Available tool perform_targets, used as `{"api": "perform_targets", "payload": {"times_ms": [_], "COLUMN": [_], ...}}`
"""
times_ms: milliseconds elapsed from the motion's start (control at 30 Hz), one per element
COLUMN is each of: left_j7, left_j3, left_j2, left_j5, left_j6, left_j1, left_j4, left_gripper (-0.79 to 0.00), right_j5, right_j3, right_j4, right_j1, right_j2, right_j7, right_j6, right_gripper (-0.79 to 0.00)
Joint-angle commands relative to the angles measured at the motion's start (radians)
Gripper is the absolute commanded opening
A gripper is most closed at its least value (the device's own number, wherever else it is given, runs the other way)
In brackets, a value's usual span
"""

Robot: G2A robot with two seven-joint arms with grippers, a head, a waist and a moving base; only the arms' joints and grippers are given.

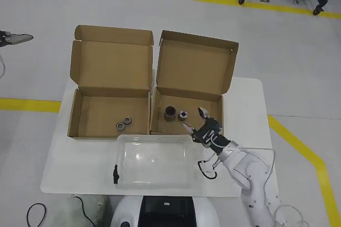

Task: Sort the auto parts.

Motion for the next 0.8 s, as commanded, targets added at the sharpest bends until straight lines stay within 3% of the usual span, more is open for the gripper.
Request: {"api": "perform_targets", "payload": {"times_ms": [0, 300, 767], "left_j7": [0.0, 0.0, 0.0], "left_j3": [0.0, 0.0, 0.0], "left_j2": [0.0, 0.0, 0.0], "left_j5": [0.0, 0.0, 0.0], "left_j6": [0.0, 0.0, 0.0], "left_j1": [0.0, 0.0, 0.0], "left_j4": [0.0, 0.0, 0.0], "left_gripper": [0.0, 0.0, 0.0], "right_j5": [-0.003, -0.032, -0.088], "right_j3": [0.027, 0.11, 0.186], "right_j4": [-0.029, -0.162, -0.328], "right_j1": [-0.04, -0.258, -0.549], "right_j2": [0.005, 0.025, 0.044], "right_j7": [-0.029, -0.175, -0.383], "right_j6": [0.025, 0.132, 0.296], "right_gripper": [-0.163, 0.0, 0.0]}}
